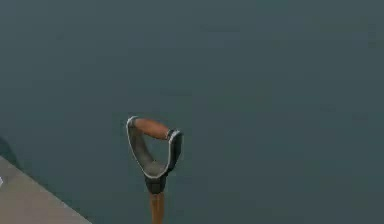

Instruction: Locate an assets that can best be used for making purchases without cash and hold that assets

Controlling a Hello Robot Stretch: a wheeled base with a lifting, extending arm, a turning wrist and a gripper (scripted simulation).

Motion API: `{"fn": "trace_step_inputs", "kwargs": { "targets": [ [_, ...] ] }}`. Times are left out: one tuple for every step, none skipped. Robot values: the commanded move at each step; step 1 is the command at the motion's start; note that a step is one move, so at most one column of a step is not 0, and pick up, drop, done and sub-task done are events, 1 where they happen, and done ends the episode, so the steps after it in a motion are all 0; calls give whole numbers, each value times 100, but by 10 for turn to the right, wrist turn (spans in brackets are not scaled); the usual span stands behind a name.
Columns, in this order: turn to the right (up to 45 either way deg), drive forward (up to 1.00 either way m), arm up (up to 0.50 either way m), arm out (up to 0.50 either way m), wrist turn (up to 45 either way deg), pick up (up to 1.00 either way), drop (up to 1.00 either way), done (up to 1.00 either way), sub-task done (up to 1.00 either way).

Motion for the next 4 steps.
{"fn": "trace_step_inputs", "kwargs": {
  "targets": [
    [-450, 0, 0, 0, 0, 0, 0, 0, 0],
    [-450, 0, 0, 0, 0, 0, 0, 0, 0],
    [-450, 0, 0, 0, 0, 0, 0, 0, 0],
    [-150, 0, 0, 0, 0, 0, 0, 0, 0]
  ]
}}
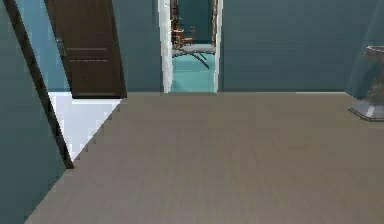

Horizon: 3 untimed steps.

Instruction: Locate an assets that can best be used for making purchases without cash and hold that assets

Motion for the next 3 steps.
{"fn": "trace_step_inputs", "kwargs": {
  "targets": [
    [0, 100, 0, 0, 0, 0, 0, 0, 0],
    [0, 100, 0, 0, 0, 0, 0, 0, 0],
    [0, 100, 0, 0, 0, 0, 0, 0, 0]
  ]
}}
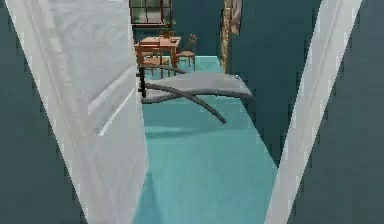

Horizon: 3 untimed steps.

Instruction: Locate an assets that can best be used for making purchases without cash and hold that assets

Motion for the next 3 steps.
{"fn": "trace_step_inputs", "kwargs": {
  "targets": [
    [0, 100, 0, 0, 0, 0, 0, 0, 0],
    [-60, 0, 0, 0, 0, 0, 0, 0, 0],
    [0, 75, 0, 0, 0, 0, 0, 0, 0]
  ]
}}
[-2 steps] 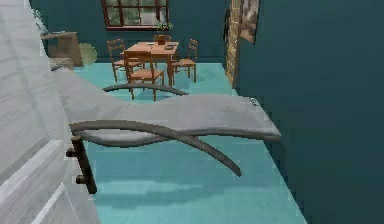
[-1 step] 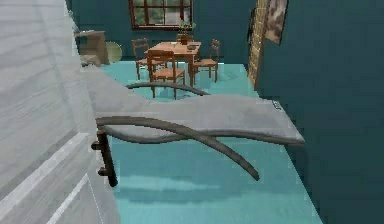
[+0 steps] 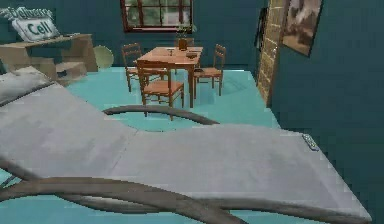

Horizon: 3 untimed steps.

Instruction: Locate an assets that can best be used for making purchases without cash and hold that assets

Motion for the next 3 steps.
{"fn": "trace_step_inputs", "kwargs": {
  "targets": [
    [-390, 0, 0, 0, 0, 0, 0, 0, 0],
    [0, 50, 0, 0, 0, 0, 0, 0, 0],
    [-420, 0, 0, 0, 0, 0, 0, 0, 0]
  ]
}}
